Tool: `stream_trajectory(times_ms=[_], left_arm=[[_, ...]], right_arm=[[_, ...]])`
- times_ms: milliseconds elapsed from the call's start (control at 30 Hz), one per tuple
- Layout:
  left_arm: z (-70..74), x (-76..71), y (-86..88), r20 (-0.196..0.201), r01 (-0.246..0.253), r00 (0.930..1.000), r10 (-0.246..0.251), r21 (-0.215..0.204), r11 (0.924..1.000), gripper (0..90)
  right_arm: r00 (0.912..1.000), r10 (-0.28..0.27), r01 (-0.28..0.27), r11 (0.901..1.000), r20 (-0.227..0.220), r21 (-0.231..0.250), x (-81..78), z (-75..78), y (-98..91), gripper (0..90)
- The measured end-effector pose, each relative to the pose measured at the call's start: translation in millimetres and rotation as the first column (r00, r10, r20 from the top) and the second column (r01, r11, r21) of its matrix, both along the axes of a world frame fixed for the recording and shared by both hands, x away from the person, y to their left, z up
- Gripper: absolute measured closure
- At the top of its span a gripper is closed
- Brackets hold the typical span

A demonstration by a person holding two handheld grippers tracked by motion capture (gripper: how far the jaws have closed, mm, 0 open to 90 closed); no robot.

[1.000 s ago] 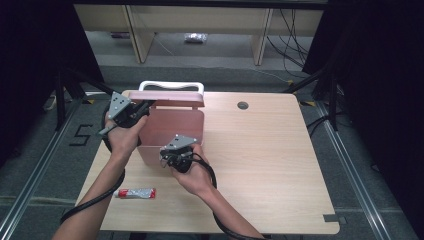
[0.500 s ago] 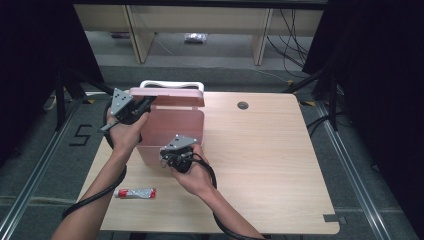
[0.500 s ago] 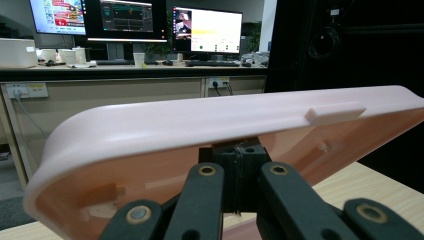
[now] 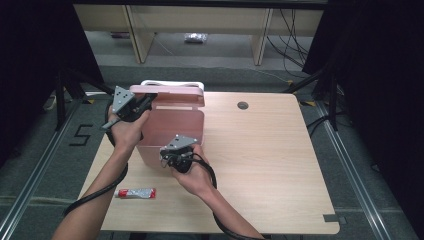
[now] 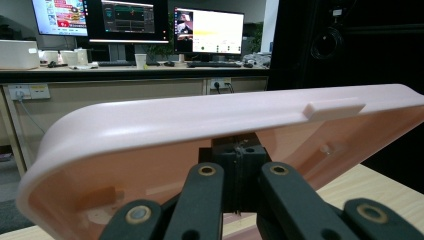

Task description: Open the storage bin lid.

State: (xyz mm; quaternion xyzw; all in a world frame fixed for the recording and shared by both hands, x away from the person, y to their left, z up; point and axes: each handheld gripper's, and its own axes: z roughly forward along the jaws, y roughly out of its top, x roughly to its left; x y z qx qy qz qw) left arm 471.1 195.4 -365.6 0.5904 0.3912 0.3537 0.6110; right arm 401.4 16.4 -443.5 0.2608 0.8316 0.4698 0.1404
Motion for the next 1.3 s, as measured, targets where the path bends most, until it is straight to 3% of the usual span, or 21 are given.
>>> stream_trajectory(times_ms=[1300], left_arm=[[-0.2,12.5,-3.4,0.004,-0.028,0.9996,0.028,0.012,0.9995,89.5]], right_arm=[[1.0,0.003,-0.003,1.0,0.009,0.003,-0.2,-1.0,-0.5,90.0]])
